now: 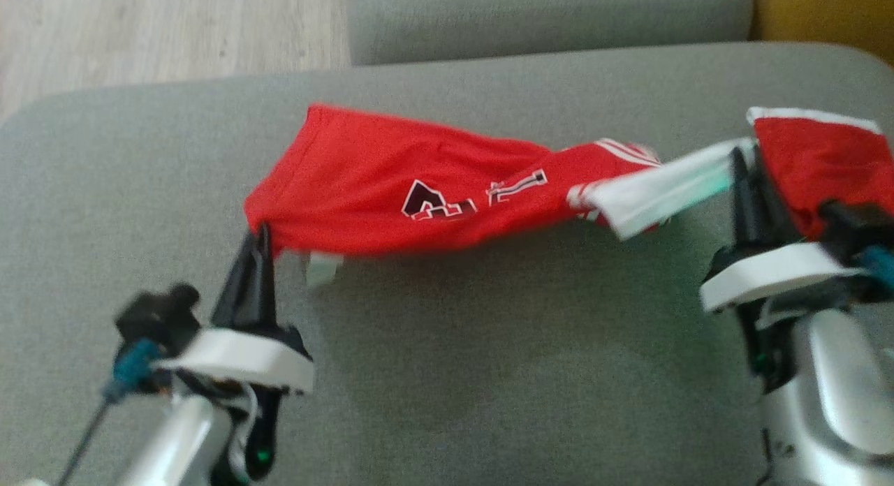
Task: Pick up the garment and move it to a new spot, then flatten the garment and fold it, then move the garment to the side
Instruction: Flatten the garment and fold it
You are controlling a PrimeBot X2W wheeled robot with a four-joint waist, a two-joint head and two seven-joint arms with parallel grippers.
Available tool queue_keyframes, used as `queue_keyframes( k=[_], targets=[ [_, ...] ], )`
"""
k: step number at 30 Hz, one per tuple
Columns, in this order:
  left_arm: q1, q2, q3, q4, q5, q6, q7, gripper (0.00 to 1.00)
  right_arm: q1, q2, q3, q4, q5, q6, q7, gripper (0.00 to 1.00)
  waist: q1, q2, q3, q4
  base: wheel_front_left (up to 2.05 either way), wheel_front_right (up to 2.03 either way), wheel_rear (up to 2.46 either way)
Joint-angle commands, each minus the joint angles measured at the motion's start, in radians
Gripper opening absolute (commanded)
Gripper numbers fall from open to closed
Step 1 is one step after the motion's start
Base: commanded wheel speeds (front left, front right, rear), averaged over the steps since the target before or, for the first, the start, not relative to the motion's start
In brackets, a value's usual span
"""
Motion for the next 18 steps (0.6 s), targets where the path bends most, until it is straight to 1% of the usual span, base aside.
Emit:
queue_keyframes(
  k=[1, 7, 12, 15, 18],
  targets=[
    [-0.069, 0.037, 0.056, -0.065, -0.005, -0.006, 0.01, 0.0, -0.04, -0.019, 0.009, -0.077, -0.002, -0.001, -0.006, 0.0, 0.0001, 0.0, -0.036, -0.005, 0.0, 0.0, 0.0],
    [-0.156, 0.116, 0.104, -0.274, -0.018, 0.002, 0.114, 0.0, -0.045, -0.048, -0.035, -0.362, -0.016, -0.001, 0.067, 0.0, 0.0001, 0.0, -0.094, -0.007, 0.0, 0.0, 0.0],
    [-0.273, 0.168, 0.141, -0.437, -0.024, 0.015, 0.213, 0.0, -0.079, -0.063, -0.068, -0.597, -0.014, -0.001, 0.151, 0.0, 0.0001, 0.0, -0.098, -0.009, 0.0, 0.0, 0.0],
    [-0.348, 0.193, 0.151, -0.5, -0.023, 0.021, 0.277, 0.0, -0.11, -0.075, -0.086, -0.695, -0.007, -0.001, 0.199, 0.0, 0.0001, 0.0, -0.091, -0.011, 0.0, 0.0, 0.0],
    [-0.414, 0.216, 0.152, -0.525, -0.017, 0.022, 0.333, 0.0, -0.142, -0.085, -0.1, -0.748, 0.003, -0.001, 0.246, 0.0, 0.0001, 0.0, -0.07, -0.015, 0.0, 0.0, 0.0]
  ],
)
